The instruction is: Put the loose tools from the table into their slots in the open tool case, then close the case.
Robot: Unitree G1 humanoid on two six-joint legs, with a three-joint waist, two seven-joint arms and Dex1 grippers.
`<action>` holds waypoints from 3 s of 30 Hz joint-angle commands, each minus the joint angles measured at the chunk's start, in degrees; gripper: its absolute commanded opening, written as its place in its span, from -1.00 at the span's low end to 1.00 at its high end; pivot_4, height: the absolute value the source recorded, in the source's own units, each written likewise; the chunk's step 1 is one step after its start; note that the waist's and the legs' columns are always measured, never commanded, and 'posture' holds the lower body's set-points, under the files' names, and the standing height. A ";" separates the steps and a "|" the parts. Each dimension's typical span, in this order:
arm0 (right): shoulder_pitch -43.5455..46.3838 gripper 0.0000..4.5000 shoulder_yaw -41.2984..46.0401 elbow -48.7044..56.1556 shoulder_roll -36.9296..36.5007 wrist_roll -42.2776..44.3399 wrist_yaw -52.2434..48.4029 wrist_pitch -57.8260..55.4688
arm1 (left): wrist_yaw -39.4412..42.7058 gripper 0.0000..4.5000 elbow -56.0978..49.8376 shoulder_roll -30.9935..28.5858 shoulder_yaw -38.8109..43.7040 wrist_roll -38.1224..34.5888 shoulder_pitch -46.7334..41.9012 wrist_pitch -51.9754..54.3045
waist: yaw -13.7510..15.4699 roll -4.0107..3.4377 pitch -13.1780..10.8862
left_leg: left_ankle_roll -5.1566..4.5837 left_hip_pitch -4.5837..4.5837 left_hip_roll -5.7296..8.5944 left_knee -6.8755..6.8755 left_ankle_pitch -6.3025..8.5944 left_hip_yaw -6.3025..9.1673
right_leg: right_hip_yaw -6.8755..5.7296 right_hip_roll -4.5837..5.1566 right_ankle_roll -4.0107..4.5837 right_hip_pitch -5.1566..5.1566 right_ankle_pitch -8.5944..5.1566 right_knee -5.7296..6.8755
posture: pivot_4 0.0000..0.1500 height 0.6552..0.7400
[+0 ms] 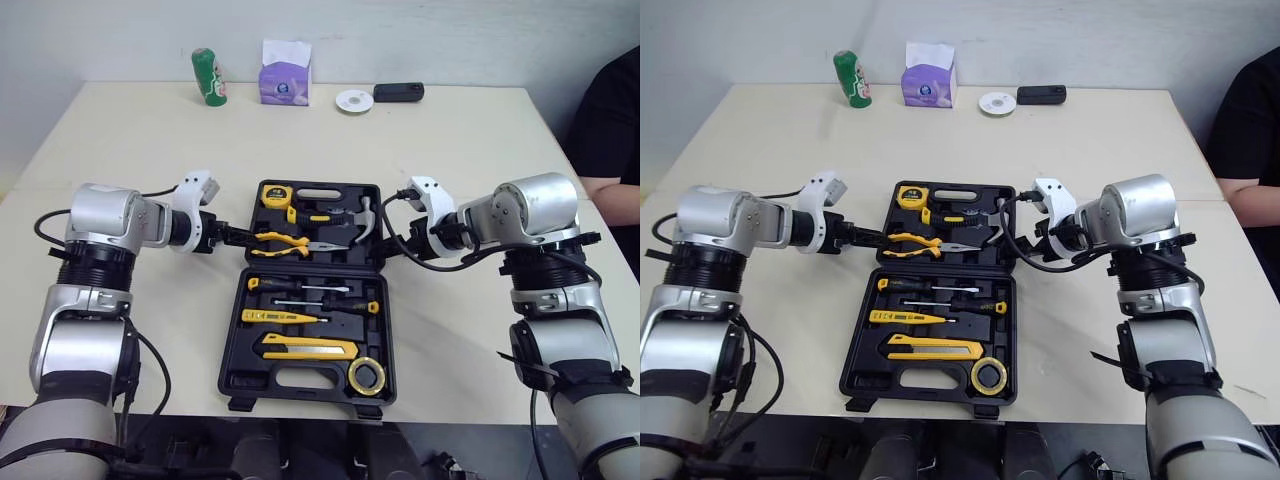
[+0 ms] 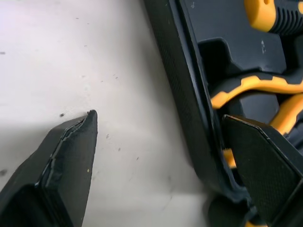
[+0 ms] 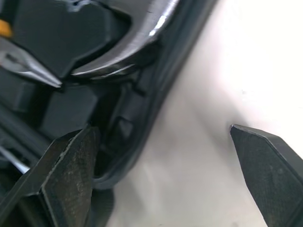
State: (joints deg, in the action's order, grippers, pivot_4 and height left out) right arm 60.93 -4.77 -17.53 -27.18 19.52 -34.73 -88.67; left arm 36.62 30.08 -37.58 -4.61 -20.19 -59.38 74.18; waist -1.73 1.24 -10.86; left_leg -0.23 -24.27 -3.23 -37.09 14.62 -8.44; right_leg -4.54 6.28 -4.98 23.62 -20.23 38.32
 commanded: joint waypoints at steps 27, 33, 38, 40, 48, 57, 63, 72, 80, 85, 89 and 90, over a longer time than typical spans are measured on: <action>0.19 0.30 -2.91 -0.17 2.06 -0.50 5.90 2.14 | 0.27 0.44 -1.52 3.54 -5.39 7.82 -1.62 -3.54 | 0.02 0.06 0.05 | -0.02 0.15 -0.01 -0.16 -0.02 -0.09 | 0.18 0.02 0.00 0.01 0.00 0.13 | 1.00 1.00; 1.28 -0.87 1.92 -1.61 5.11 -1.23 9.57 0.96 | -0.92 -0.68 -1.21 5.34 -2.78 7.41 -2.18 -3.27 | 0.01 0.18 0.12 | -0.04 0.18 -0.01 -0.22 -0.04 -0.08 | 0.18 0.06 0.01 0.00 0.00 0.23 | 1.00 1.00; 1.69 -1.00 4.66 -1.46 6.55 -1.05 11.75 -0.34 | -2.70 -0.82 -1.22 6.33 0.31 7.10 -2.39 -4.36 | 0.03 0.18 0.12 | -0.06 0.19 0.02 -0.23 -0.08 -0.06 | 0.18 0.14 0.01 -0.02 0.01 0.28 | 1.00 1.00; 2.00 -1.00 6.01 -1.48 7.29 -1.18 12.85 -0.05 | -3.93 -0.82 -1.65 7.03 2.42 6.68 -2.24 -5.34 | 0.03 0.18 0.12 | -0.07 0.19 0.03 -0.23 -0.08 -0.06 | 0.18 0.16 0.01 -0.01 0.01 0.29 | 1.00 1.00; 0.79 -1.00 11.70 3.45 9.97 -0.81 14.94 10.27 | -7.05 -0.87 -7.88 9.24 9.72 4.77 2.00 -13.58 | -0.22 0.19 0.10 | -0.04 0.04 0.02 -0.05 -0.11 -0.11 | 0.20 0.17 -0.03 0.13 0.03 0.37 | 1.00 1.00; -11.45 -1.00 7.49 17.13 5.85 -2.00 7.95 35.29 | -13.09 -0.89 -19.12 9.88 15.04 7.31 14.89 -36.09 | -0.06 0.22 0.03 | -0.01 -0.06 0.01 0.08 -0.11 -0.16 | 0.20 0.04 -0.05 0.22 0.04 0.20 | 1.00 1.00; -22.84 -1.00 2.21 15.34 1.87 -12.44 7.41 65.58 | -17.89 -0.91 -22.85 11.40 17.53 9.54 24.64 -57.40 | -0.05 0.23 0.02 | -0.04 -0.06 0.04 0.07 -0.10 -0.17 | 0.21 0.07 -0.13 0.18 0.09 -0.06 | 1.00 1.00; -32.20 -1.00 -3.67 2.98 -4.90 -29.81 17.17 106.31 | -19.25 -0.91 -20.58 8.75 15.21 17.28 36.36 -85.17 | -0.02 0.24 0.03 | -0.07 0.10 -0.03 -0.03 -0.08 -0.13 | 0.13 0.19 -0.14 -0.07 0.15 -0.33 | 1.00 1.00; -35.80 -1.00 -8.40 -9.57 -10.26 -45.03 29.81 127.38 | -21.84 -0.91 -16.31 6.32 13.74 24.34 41.64 -96.89 | -0.02 0.29 0.06 | -0.07 0.18 -0.11 -0.04 -0.08 -0.14 | 0.12 0.18 -0.11 -0.15 0.18 -0.35 | 1.00 1.00; -36.40 -1.00 -9.54 -11.04 -11.06 -48.76 32.69 130.81 | -18.31 -0.91 -17.84 6.12 14.06 20.37 44.61 -94.56 | -0.10 0.31 0.09 | -0.05 0.66 -0.12 0.10 -0.07 -0.16 | 0.14 0.18 -0.10 -0.65 0.17 -0.49 | 1.00 1.00; -37.66 -0.47 -8.25 -9.69 -11.85 -46.15 30.84 131.94 | -11.03 -0.17 -22.64 4.29 14.74 12.42 47.60 -89.04 | -0.12 0.31 0.09 | 0.05 1.15 -0.31 0.14 0.12 -0.16 | 0.12 0.09 -0.03 -1.19 0.12 -0.66 | 1.00 1.00; -38.14 -0.23 -7.78 -9.06 -12.33 -45.04 29.89 131.79 | -9.22 0.06 -24.14 3.28 15.14 10.86 48.71 -87.10 | 0.02 0.31 0.09 | 0.05 1.13 -0.31 0.12 0.12 -0.16 | 0.12 0.08 -0.03 -1.19 0.12 -0.65 | 1.00 1.00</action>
State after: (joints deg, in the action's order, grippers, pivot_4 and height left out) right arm 23.26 -14.74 -27.30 -38.54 -27.43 -3.93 43.14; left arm 25.11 9.59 -32.56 7.60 -5.84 -10.94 -14.96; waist -1.71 1.55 -10.77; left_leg -0.18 -23.19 -3.54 -37.01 14.74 -8.57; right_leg -4.41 6.38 -5.01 22.45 -20.11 37.68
